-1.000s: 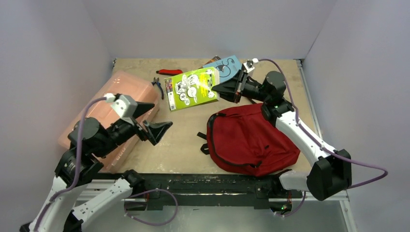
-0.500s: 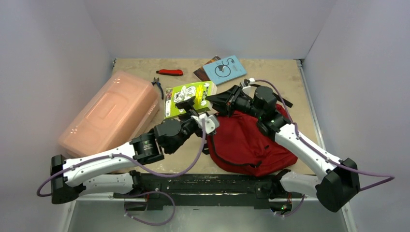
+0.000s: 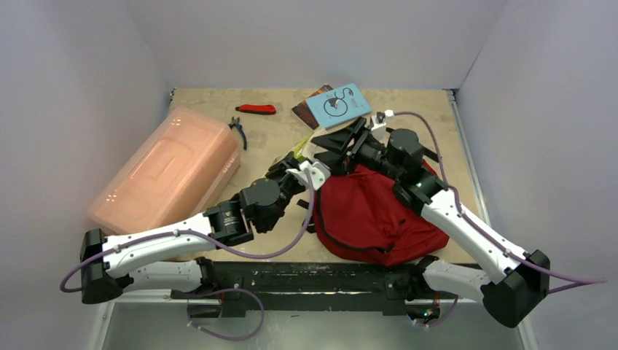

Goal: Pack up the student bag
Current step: Pick up the book from the center of the board.

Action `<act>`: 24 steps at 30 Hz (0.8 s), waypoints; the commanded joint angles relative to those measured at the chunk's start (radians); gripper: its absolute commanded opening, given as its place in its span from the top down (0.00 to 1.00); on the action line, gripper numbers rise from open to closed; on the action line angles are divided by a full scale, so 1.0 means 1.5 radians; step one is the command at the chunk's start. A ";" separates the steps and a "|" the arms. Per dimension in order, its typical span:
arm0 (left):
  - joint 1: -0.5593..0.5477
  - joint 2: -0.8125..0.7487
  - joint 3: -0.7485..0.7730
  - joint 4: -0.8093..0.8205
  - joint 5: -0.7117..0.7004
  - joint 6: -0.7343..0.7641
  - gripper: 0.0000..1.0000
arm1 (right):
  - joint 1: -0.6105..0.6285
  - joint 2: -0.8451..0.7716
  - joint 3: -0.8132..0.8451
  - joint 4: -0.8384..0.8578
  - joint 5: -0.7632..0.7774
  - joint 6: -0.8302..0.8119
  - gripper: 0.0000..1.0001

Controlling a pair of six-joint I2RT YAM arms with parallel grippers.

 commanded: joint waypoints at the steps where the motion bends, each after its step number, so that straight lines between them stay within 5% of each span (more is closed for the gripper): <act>1: 0.039 -0.110 0.078 -0.138 -0.034 -0.270 1.00 | -0.015 -0.001 0.160 -0.105 0.011 -0.378 0.20; 5: 0.191 -0.200 0.119 -0.284 0.207 -0.617 1.00 | -0.022 -0.014 0.163 -0.194 0.003 -0.521 0.05; 9: 0.268 -0.232 0.140 -0.291 0.320 -0.770 1.00 | -0.019 -0.077 0.019 0.010 -0.088 -0.458 0.01; 14: 0.332 -0.248 0.107 -0.182 0.419 -0.971 1.00 | 0.042 -0.042 -0.161 0.442 -0.119 -0.205 0.01; 19: 0.351 -0.256 0.020 0.019 0.460 -1.129 1.00 | 0.079 0.016 -0.189 0.581 -0.061 -0.106 0.01; 24: 0.354 -0.270 -0.048 0.111 0.461 -1.213 1.00 | 0.084 0.065 -0.204 0.699 -0.025 -0.022 0.01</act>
